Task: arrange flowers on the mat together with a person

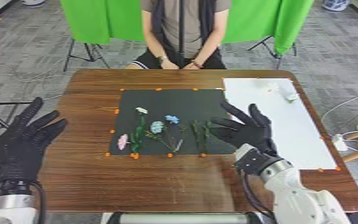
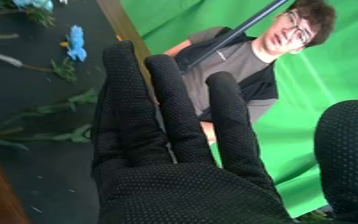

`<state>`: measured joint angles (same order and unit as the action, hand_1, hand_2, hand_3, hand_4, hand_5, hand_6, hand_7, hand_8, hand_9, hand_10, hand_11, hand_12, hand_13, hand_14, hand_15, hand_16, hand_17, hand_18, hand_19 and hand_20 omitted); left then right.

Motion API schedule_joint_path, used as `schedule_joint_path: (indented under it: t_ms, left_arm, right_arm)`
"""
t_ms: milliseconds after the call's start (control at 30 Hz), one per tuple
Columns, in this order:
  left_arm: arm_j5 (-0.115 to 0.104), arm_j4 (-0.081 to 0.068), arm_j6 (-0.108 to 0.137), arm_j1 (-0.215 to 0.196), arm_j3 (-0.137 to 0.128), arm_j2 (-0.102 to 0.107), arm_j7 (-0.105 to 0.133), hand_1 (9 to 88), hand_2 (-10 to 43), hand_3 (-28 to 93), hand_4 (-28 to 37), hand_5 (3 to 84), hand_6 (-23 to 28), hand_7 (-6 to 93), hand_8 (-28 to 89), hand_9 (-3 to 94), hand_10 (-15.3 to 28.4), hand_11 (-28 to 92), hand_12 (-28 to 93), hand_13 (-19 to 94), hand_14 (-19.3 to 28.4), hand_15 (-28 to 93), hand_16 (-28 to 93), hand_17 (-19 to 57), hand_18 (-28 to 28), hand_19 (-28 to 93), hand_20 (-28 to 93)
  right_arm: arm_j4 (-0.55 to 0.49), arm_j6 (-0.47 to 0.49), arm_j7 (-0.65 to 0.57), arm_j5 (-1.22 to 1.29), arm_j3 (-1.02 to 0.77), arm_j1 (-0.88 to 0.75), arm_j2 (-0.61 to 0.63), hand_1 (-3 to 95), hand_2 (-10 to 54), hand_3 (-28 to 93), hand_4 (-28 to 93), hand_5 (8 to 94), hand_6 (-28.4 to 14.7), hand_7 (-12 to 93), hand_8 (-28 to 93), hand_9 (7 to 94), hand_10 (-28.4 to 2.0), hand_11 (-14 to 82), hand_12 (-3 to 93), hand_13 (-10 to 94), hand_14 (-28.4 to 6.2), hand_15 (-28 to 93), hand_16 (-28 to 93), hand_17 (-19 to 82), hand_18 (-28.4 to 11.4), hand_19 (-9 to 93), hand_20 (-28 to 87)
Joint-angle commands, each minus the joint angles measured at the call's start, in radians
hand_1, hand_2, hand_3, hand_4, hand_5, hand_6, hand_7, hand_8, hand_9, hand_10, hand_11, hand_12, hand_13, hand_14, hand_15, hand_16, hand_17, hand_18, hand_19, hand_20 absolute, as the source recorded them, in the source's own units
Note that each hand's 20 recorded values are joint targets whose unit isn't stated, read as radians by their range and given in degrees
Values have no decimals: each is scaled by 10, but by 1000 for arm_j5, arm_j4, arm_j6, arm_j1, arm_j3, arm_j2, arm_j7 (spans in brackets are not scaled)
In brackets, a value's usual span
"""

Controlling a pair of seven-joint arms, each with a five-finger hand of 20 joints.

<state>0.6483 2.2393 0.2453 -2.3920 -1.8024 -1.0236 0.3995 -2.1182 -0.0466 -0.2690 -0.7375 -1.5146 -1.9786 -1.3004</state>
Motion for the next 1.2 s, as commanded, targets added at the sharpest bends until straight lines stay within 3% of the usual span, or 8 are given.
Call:
schedule_joint_path:
  t_ms: [33,267,433,600,633,733,1000,1200]
  left_arm:
    - [18,3,-29,0,20,-12,-24,199,78,753,-283,343,74,82,-81,370,212,219,108,313,284,477,-96,0,284,730,-283]
    - [18,5,-22,3,31,-10,-25,201,78,754,-283,344,74,81,-80,370,212,218,108,315,284,476,-96,4,284,734,-283]
    - [21,4,-27,14,43,-6,-32,202,78,754,-283,344,75,81,-80,370,213,218,108,316,284,476,-95,5,284,736,-283]
    - [21,6,-23,26,55,4,-31,204,77,754,-283,343,74,81,-80,370,213,219,108,315,284,476,-96,5,284,736,-283]
    - [17,8,-18,23,57,11,-20,204,77,754,-283,343,75,82,-80,370,213,218,108,315,284,476,-96,5,284,736,-283]
    - [18,12,-17,24,58,11,-27,204,78,754,-283,343,74,82,-80,369,213,219,108,316,284,476,-96,4,284,736,-283]
    - [15,19,-12,21,65,20,-25,205,78,754,-283,342,75,83,-80,369,213,219,109,315,284,475,-96,5,284,737,-283]
    - [9,22,-8,23,70,31,-14,205,77,754,-283,342,75,85,-81,369,213,220,109,316,284,478,-95,5,284,737,-283]
  right_arm:
    - [1,-30,31,-63,-79,7,83,73,135,777,-283,425,-21,105,-119,516,-215,164,114,417,-238,486,64,57,-215,575,183]
    - [23,-61,26,-71,-125,33,142,76,134,780,-283,424,-20,107,-119,514,-213,163,114,416,-238,479,66,56,-216,574,182]
    - [77,-155,3,-187,-119,102,229,92,117,797,-283,413,-15,108,-120,520,-214,168,115,436,-238,492,71,62,-221,580,185]
    - [186,-269,-102,-418,-74,245,350,124,91,815,-282,391,-1,114,-121,532,-213,180,116,471,-228,519,69,79,-229,600,191]
    - [218,-295,-133,-467,-43,292,379,135,86,818,-282,386,2,116,-122,534,-211,182,115,478,-227,523,68,83,-231,604,192]
    - [299,-372,-262,-610,88,452,455,151,70,829,-282,376,12,122,-124,538,-208,185,114,491,-223,532,64,92,-234,611,190]
    - [489,-405,-529,-972,354,728,547,187,34,841,-282,359,22,133,-128,550,-203,199,114,536,-203,547,56,117,-240,632,183]
    - [600,-284,-611,-1084,479,882,553,193,22,838,-283,338,29,135,-130,554,-202,201,112,554,-198,549,52,127,-242,642,173]
